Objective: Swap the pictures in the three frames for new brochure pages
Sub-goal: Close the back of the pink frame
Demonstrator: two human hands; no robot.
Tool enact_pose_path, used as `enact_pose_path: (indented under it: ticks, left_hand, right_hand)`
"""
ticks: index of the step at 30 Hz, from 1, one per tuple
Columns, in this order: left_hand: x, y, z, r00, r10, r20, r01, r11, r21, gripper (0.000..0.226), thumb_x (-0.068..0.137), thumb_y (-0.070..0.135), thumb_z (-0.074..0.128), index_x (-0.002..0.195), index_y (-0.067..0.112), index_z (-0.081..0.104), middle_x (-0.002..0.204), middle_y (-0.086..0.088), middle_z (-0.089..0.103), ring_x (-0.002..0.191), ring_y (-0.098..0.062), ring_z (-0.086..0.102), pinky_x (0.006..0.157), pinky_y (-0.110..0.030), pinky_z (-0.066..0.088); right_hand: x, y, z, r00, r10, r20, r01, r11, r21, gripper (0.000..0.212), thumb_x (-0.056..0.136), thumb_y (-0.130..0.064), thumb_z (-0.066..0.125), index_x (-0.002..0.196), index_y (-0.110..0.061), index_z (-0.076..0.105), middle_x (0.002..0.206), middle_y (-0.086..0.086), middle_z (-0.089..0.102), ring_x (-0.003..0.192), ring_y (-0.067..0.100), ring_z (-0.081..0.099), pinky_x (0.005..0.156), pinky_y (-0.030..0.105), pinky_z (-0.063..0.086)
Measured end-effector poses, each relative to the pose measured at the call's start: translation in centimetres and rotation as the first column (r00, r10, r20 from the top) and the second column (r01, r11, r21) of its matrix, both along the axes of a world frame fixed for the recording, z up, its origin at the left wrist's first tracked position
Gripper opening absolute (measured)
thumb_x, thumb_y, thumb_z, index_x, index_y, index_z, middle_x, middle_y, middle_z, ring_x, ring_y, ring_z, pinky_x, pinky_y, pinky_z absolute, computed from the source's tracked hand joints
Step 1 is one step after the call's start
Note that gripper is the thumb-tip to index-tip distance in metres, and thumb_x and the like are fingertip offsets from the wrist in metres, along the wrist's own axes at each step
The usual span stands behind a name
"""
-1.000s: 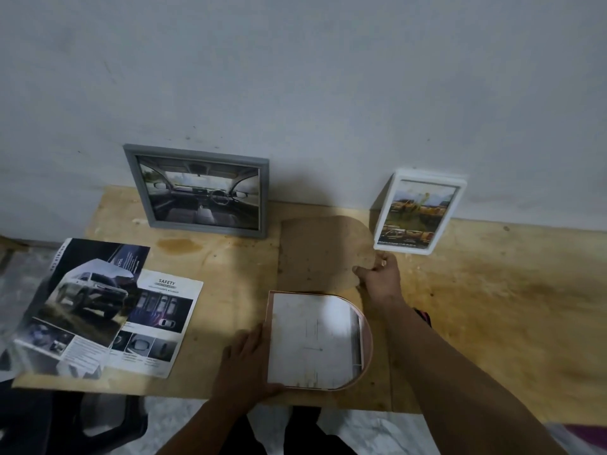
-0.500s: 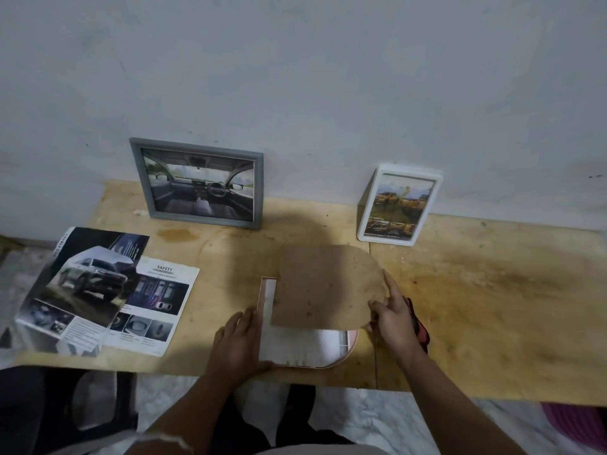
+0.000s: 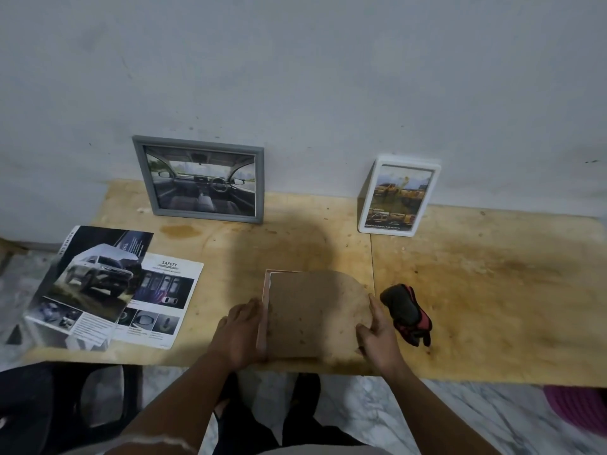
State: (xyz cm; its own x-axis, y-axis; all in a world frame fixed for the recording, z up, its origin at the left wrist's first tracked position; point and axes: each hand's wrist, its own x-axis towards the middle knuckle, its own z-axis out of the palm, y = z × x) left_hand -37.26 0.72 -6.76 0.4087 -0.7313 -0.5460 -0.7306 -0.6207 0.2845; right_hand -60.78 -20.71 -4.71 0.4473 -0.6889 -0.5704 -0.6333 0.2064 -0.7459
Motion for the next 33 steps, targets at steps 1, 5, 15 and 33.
enact_pose_path:
  ticks: [1,5,15,33]
  left_hand:
    - [0.1,0.0,0.1,1.0,-0.012,-0.003,0.012,1.0,0.001,0.105,0.08,0.059,0.068,0.164,0.021,0.017,0.172,-0.002,0.01,0.153,-0.031,0.017,0.117,-0.048,0.035]
    - [0.7,-0.2,0.2,0.997,-0.077,-0.007,0.077,0.995,0.055,0.11,0.08,0.057,0.072,0.164,0.017,0.012,0.171,-0.003,0.006,0.151,-0.033,0.017,0.116,-0.049,0.036]
    - [1.3,-0.1,-0.1,0.994,-0.106,-0.025,0.109,0.987,0.115,0.103,0.087,0.047,0.069,0.165,0.021,0.006,0.173,0.002,0.0,0.153,-0.031,0.012,0.119,-0.05,0.034]
    - [2.2,-0.2,-0.4,0.986,-0.16,0.05,0.155,0.983,0.102,0.098,0.086,0.059,0.067,0.163,0.025,0.018,0.17,0.004,0.011,0.146,-0.028,0.027,0.111,-0.047,0.044]
  right_hand:
    - [0.3,0.1,-0.2,1.0,0.02,-0.019,-0.02,1.0,-0.008,0.079,0.1,-0.006,0.058,0.161,-0.04,0.021,0.122,-0.011,0.067,0.074,0.01,0.07,0.06,0.031,0.059]
    - [1.2,0.5,-1.1,0.983,0.127,-0.133,-0.136,0.989,-0.065,0.103,0.084,-0.035,0.081,0.161,-0.042,0.013,0.14,-0.009,0.059,0.112,0.016,0.065,0.089,0.038,0.058]
    - [1.9,1.2,-2.5,0.899,0.198,-0.391,-0.288,0.939,-0.187,0.107,0.087,-0.049,0.075,0.163,-0.031,0.003,0.148,0.016,0.038,0.126,0.034,0.054,0.099,0.04,0.048]
    - [2.2,0.7,-2.7,0.826,0.226,-0.516,-0.378,0.901,-0.211,0.1,0.084,-0.062,0.071,0.162,-0.033,0.014,0.146,0.014,0.027,0.136,0.036,0.038,0.108,0.047,0.045]
